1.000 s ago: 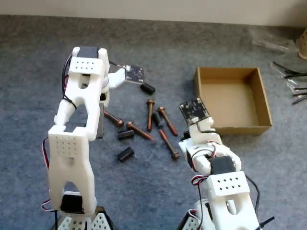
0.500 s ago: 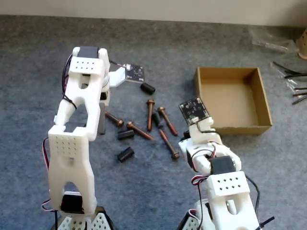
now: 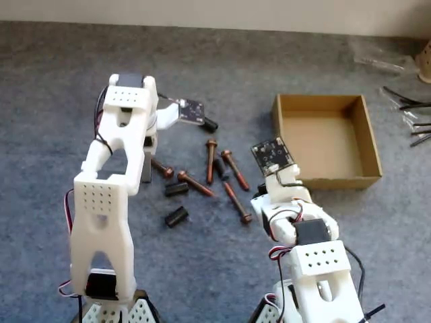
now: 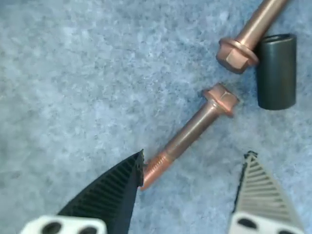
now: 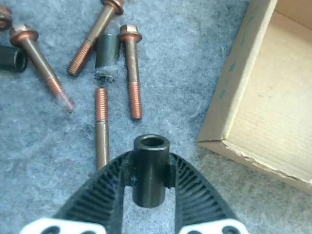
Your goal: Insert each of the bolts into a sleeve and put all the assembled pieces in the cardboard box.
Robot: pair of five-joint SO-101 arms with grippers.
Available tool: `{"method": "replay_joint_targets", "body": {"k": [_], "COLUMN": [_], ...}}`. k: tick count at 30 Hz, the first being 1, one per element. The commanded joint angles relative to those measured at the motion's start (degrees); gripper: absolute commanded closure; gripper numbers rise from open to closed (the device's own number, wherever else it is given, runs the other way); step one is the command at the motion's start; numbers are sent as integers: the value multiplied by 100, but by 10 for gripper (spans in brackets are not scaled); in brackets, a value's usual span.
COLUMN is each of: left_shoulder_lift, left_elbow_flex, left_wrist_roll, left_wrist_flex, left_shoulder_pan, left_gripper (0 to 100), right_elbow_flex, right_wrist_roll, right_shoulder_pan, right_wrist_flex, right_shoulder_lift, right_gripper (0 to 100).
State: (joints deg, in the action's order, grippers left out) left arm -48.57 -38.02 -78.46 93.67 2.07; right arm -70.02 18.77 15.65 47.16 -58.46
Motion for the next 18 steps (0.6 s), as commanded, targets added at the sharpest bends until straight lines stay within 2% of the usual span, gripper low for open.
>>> {"method": "replay_joint_targets", "body": {"k": [1, 15, 18], "left_shoulder_lift": [4, 13, -4], "left_elbow_flex": [-251, -251, -233], "left_wrist_roll": [-2444, -2523, -2523], "left_wrist_flex": [-62, -18, -9], "left_shoulder_pan": [-251, -760, -822], "left_gripper": [704, 704, 704], "right_elbow_flex": [57, 57, 57], "right_wrist_roll": [70, 70, 308], "right_shoulder_pan": [-66, -66, -66], "right_wrist_flex": [-110, -119, -119], "right_shoulder_lift": [-110, -110, -110], "right_gripper": [994, 994, 994]}}
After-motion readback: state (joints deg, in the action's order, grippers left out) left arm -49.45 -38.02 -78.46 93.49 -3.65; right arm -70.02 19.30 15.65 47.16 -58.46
